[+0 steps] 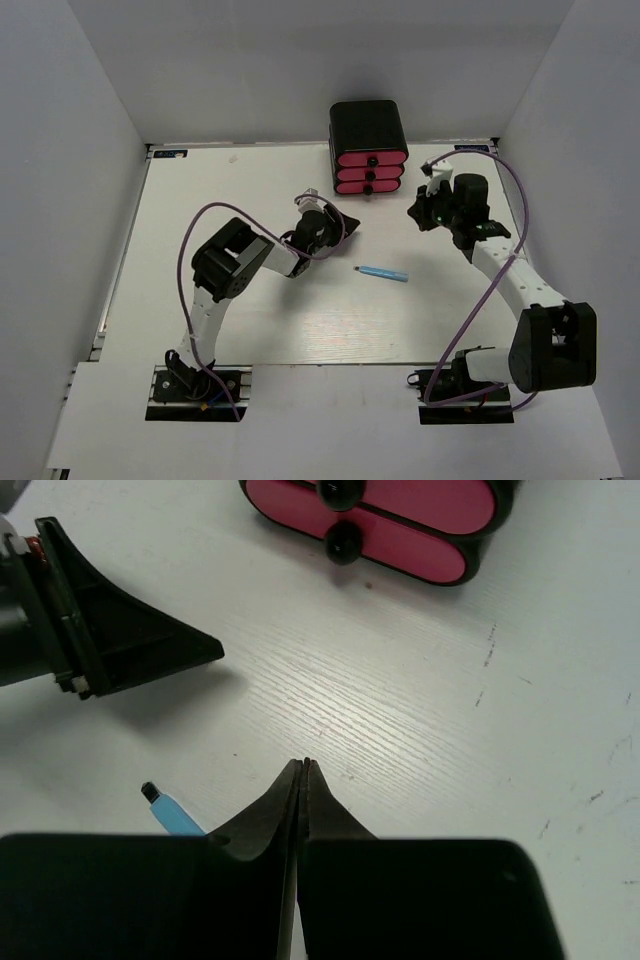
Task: Sort the stationery into containers
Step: Open the drawer at the center of the board.
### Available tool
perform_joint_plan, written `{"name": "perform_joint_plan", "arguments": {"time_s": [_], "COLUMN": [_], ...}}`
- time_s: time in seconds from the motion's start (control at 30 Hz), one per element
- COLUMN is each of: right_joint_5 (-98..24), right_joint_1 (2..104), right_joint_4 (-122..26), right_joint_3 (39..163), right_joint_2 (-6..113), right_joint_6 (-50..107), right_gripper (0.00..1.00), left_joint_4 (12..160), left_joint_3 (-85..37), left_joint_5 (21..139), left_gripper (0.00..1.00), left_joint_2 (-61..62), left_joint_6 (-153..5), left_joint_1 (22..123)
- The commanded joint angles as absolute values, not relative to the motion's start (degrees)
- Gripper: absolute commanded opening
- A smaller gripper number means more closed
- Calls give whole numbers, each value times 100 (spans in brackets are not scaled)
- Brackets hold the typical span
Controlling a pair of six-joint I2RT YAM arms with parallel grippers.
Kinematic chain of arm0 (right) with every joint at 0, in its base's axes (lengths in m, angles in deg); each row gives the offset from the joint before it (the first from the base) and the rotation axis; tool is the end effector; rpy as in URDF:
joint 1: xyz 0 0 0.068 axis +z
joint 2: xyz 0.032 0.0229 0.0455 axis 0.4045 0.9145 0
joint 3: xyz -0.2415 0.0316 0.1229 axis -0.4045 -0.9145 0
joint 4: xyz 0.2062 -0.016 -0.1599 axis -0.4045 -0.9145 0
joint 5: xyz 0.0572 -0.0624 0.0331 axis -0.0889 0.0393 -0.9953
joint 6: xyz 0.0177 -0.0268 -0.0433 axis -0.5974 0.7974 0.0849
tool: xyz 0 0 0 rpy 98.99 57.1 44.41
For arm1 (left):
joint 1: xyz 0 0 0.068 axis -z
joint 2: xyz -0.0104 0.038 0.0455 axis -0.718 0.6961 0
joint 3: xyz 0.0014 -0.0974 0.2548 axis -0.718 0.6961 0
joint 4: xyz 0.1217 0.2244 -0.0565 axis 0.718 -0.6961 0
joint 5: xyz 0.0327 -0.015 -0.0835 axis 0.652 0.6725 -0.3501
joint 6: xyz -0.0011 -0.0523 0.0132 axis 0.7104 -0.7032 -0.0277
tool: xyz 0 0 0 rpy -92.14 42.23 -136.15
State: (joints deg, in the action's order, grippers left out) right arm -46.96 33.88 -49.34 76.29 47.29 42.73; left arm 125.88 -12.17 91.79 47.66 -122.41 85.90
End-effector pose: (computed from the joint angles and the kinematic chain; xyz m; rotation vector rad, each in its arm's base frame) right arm 0.2906 0.0623 0.2761 -0.4986 1.9540 0.3423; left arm 0.3324 -0.2762 0.1097 -0.3991 2.0458 -1.0721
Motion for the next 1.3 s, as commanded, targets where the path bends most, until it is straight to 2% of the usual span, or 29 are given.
{"name": "perform_joint_plan", "arguments": {"time_s": [0.0, 0.47, 0.93, 1.07, 1.13, 1.27], "right_joint_5": [-4930, -5036, -5133, -5168, -5186, -5230], "right_joint_1": [3204, 2923, 2720, 2694, 2676, 2624], "right_joint_4": [-4903, -4833, -4833, -4833, -4833, -4657], "right_joint_3": [7653, 7521, 7468, 7460, 7442, 7433], "right_joint_2": [4530, 4380, 4407, 4398, 4416, 4433], "right_joint_6": [4102, 4049, 4032, 4005, 3997, 3970], "right_gripper": [0, 0, 0, 0, 0, 0], "left_joint_4": [13765, 12907, 12045, 11799, 11737, 11737], "left_joint_3": [-1564, -3550, -4693, -4965, -5018, -5018], "left_joint_5": [9490, 9648, 9754, 9701, 9639, 9587], "left_gripper": [57, 67, 67, 59, 51, 45], "left_joint_2": [5125, 6453, 7033, 7156, 7157, 7157], "left_joint_6": [-12840, -13086, -13253, -13253, -13253, -13253], "left_joint_1": [8492, 8333, 8227, 8227, 8227, 8227]}}
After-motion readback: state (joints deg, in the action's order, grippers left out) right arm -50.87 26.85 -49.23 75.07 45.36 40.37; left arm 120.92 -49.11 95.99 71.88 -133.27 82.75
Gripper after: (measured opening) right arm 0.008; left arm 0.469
